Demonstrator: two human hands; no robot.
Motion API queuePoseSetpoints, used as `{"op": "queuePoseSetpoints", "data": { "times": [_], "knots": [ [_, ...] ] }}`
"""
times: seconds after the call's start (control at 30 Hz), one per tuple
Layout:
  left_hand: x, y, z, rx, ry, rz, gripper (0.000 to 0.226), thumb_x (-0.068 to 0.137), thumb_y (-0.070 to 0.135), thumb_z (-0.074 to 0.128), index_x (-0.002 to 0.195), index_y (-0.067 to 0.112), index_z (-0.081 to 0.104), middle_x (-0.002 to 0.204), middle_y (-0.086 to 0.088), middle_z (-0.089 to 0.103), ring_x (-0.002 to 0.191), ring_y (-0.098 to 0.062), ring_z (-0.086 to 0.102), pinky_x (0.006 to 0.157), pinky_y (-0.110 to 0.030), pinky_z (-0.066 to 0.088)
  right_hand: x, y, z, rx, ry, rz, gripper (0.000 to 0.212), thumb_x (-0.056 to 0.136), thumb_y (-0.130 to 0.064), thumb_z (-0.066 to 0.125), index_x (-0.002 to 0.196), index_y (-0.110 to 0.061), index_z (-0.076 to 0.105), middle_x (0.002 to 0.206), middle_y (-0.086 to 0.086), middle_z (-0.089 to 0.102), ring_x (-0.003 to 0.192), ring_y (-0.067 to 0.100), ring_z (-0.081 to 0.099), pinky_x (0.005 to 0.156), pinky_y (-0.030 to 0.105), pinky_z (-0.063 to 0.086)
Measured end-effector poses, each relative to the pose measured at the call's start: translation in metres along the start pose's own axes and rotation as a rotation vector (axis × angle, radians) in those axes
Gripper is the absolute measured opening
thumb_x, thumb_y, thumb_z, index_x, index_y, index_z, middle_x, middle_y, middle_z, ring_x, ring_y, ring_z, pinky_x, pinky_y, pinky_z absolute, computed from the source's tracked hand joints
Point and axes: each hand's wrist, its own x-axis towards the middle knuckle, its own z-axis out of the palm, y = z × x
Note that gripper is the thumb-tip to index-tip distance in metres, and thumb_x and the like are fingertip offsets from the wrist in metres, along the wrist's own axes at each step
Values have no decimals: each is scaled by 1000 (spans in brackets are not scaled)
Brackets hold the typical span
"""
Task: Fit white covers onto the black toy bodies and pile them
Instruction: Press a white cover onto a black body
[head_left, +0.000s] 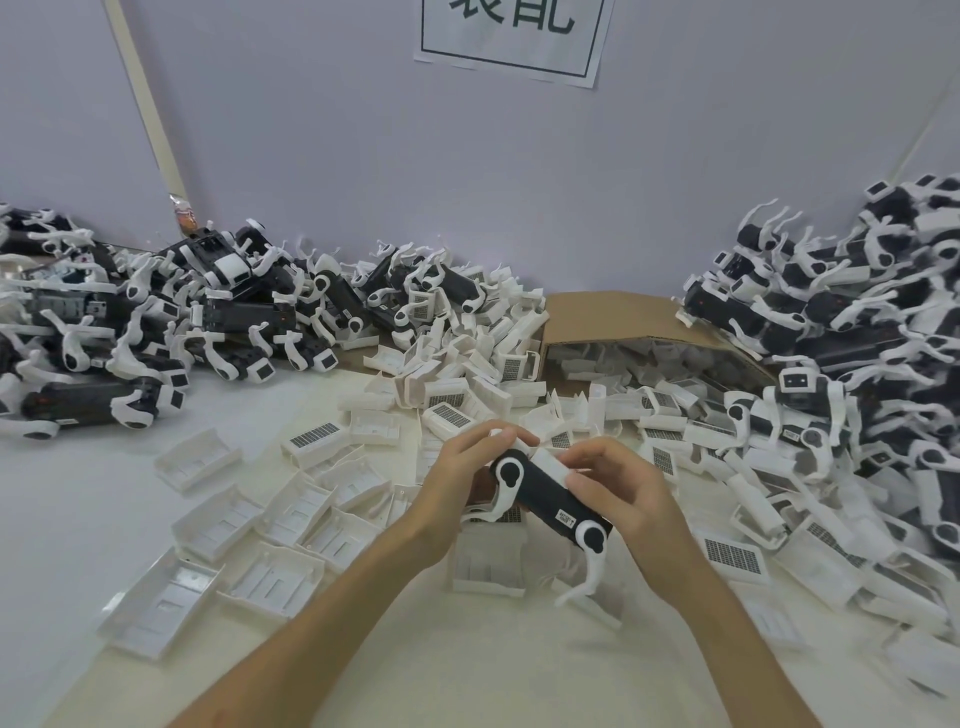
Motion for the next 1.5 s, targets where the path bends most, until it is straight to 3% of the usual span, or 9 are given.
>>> {"op": "queuePoseSetpoints", "data": {
  "times": [0.1, 0.4, 0.6, 0.83, 1.0, 1.1, 1.2, 1.33, 1.5],
  "knots": [
    [0, 0, 0, -4, 1, 2, 39, 82, 42, 59, 101, 9, 69, 91, -14, 67, 79, -23, 65, 62, -30, 53, 0, 2, 0, -12, 64, -15, 14, 86, -5, 75, 92, -4, 63, 103, 6, 75, 91, 25, 72, 73, 33, 56],
    [-2, 2, 2, -24, 9, 3, 37, 82, 41, 60, 100, 10, 70, 90, -16, 65, 77, -24, 65, 58, -28, 53, 0, 1, -1, -35, 33, -23, 17, 77, -18, 70, 86, -7, 61, 104, 7, 74, 92, 29, 70, 76, 39, 57],
    [-2, 3, 2, -27, 16, 2, 34, 80, 40, 59, 96, 12, 70, 90, -14, 64, 84, -30, 59, 65, -32, 46, 0, -2, -3, -6, 14, -57, 16, 78, -14, 65, 84, 0, 63, 98, 7, 74, 85, 18, 69, 70, 21, 53],
    [-3, 4, 1, -23, 0, 1, 33, 79, 40, 59, 92, 12, 70, 84, -8, 65, 79, -23, 63, 62, -29, 49, 1, 1, -5, 48, 3, 30, 13, 90, -12, 66, 87, 0, 70, 103, 9, 75, 91, 22, 69, 75, 24, 55],
    [-4, 4, -2, -63, -50, 16, 25, 83, 37, 62, 93, 15, 71, 84, -7, 67, 75, -20, 63, 59, -27, 48, 2, -2, 2, 97, -50, 236, 23, 90, -28, 67, 109, -16, 70, 107, 13, 71, 91, 22, 66, 74, 29, 52],
    [-4, 5, -5, -124, -93, 40, 26, 85, 34, 64, 98, 13, 68, 88, -11, 66, 81, -27, 62, 68, -35, 45, 0, -7, 5, 208, -148, 280, 46, 88, -37, 57, 122, -7, 64, 109, 23, 67, 88, 28, 66, 80, 36, 53],
    [-4, 7, -4, -136, -117, 51, 37, 78, 42, 70, 100, 12, 66, 87, -10, 63, 80, -26, 59, 67, -35, 40, -4, -12, 6, 337, -255, 354, 55, 92, -40, 51, 124, 5, 56, 89, 23, 64, 74, 29, 63, 69, 36, 55],
    [-3, 7, -5, -133, -118, 69, 39, 79, 42, 69, 103, 11, 65, 88, -9, 61, 78, -24, 58, 63, -34, 38, -8, -17, 3, 387, -391, 428, 47, 94, -44, 50, 117, -6, 62, 88, 29, 66, 63, 25, 63, 63, 30, 53],
    [0, 9, -2, -53, 11, 134, 22, 85, 38, 66, 97, 20, 72, 89, 0, 71, 80, -15, 66, 66, -22, 50, -5, -15, 4, 490, -246, 300, 39, 87, -37, 58, 108, -9, 75, 95, 22, 71, 69, 22, 68, 60, 28, 54]
  ]
}}
